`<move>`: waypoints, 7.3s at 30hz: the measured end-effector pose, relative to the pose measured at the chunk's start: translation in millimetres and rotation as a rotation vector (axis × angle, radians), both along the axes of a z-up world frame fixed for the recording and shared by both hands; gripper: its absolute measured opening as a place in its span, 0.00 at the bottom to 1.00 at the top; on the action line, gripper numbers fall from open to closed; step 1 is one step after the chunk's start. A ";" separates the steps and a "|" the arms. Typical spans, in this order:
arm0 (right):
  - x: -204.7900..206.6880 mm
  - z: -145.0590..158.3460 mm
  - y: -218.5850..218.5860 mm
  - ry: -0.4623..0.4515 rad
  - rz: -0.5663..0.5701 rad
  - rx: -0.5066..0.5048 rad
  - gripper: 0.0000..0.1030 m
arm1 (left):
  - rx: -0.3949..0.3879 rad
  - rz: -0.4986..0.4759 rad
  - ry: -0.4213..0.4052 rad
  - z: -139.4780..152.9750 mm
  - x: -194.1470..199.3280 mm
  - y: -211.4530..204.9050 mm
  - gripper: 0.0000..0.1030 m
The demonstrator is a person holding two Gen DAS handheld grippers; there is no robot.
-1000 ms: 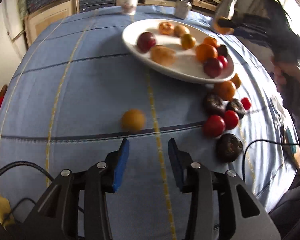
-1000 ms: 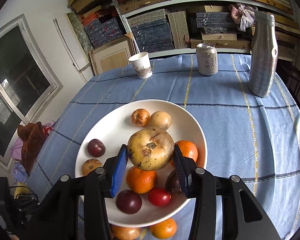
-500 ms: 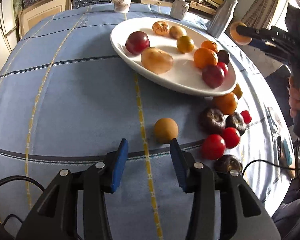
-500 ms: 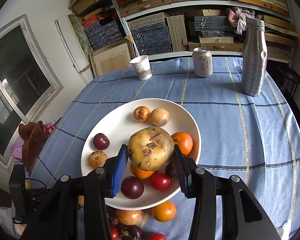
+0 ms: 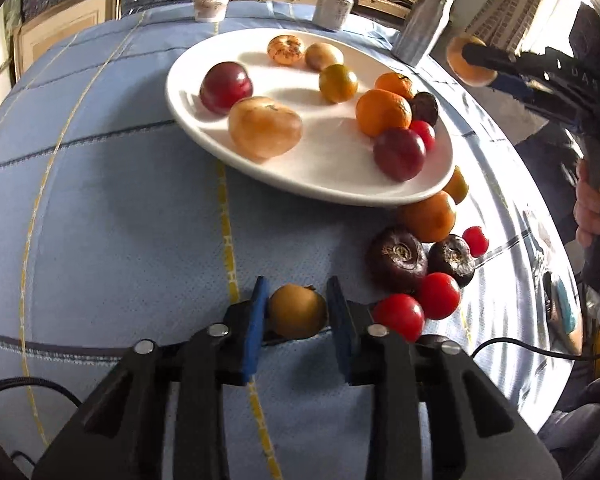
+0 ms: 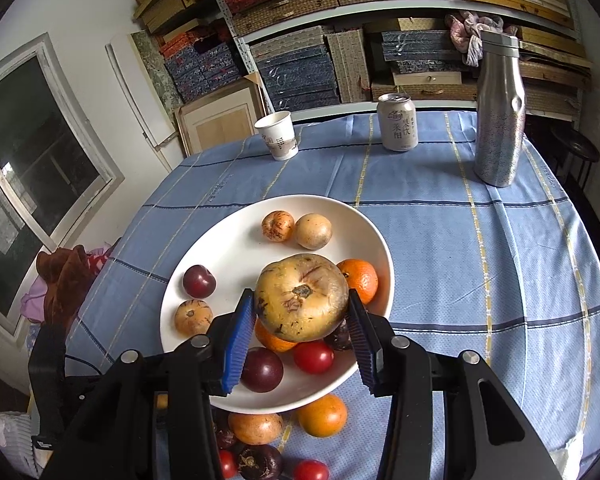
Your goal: Organize fruits
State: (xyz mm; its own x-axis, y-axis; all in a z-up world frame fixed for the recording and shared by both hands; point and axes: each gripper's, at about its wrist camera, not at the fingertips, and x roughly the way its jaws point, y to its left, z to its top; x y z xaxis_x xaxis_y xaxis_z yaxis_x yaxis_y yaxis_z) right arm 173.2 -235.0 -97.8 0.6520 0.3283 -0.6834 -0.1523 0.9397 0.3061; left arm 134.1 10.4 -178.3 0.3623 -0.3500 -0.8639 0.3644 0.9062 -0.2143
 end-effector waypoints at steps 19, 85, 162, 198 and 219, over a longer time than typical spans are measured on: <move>70.4 -10.0 11.0 0.042 0.029 -0.065 0.45 | 0.033 0.043 -0.222 86.3 148.8 -44.5 0.28; -151.6 -55.7 -65.6 0.196 -0.133 0.007 0.65 | 0.096 -0.166 -0.080 -2.3 -79.2 -59.5 0.65; 35.0 -14.4 35.8 0.053 0.110 -0.069 0.25 | 0.016 -0.032 -0.164 53.9 43.7 -62.9 0.46; -75.8 -5.3 -11.5 0.053 -0.034 0.014 0.67 | 0.084 -0.017 -0.146 42.7 -31.9 -29.6 0.60; -144.5 -59.4 -39.0 0.221 -0.126 -0.020 0.81 | 0.161 -0.057 -0.096 4.5 -40.4 -45.0 0.75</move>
